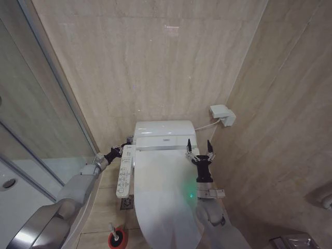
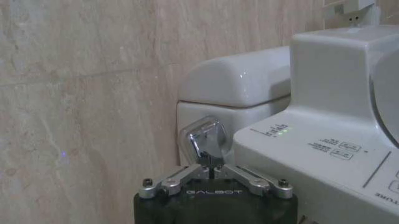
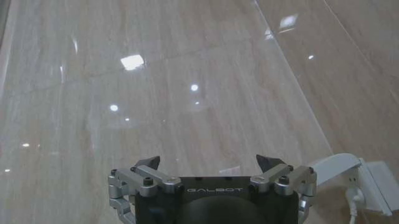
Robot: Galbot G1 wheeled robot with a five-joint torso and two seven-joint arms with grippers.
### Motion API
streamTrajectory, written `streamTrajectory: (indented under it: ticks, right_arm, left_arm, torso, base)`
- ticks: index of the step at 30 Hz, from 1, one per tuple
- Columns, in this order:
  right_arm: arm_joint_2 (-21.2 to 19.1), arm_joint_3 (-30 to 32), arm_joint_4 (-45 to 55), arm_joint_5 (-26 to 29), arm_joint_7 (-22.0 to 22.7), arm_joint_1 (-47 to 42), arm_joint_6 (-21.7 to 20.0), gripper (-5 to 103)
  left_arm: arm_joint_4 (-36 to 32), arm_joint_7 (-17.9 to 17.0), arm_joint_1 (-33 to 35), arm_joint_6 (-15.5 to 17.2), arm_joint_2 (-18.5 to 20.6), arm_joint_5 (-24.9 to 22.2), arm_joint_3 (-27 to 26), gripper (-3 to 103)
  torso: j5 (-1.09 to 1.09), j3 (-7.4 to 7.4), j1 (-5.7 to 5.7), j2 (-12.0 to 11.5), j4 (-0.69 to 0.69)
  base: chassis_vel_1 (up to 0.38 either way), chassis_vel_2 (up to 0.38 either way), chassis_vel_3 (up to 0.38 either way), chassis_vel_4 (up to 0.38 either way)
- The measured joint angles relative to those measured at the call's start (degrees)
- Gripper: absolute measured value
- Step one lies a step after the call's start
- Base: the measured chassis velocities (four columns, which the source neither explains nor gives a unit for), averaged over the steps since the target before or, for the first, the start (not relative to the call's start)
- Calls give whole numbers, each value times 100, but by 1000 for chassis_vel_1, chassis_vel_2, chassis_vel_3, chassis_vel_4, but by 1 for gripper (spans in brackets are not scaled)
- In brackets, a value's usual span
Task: Open the toilet lid, clean the toilet bowl with a toilet brush, close the toilet lid, and flush.
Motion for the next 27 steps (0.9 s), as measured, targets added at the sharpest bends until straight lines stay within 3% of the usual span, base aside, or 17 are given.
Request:
streamTrajectory:
  ticks: [27]
  right_arm:
    - [71, 18, 47, -37, 0, -69, 0, 100]
  left_arm:
    - [34, -12, -25, 5, -8, -1, -20, 0]
  torso:
    - [1, -1, 0, 0, -1]
  base:
    - [0, 0, 0, 0]
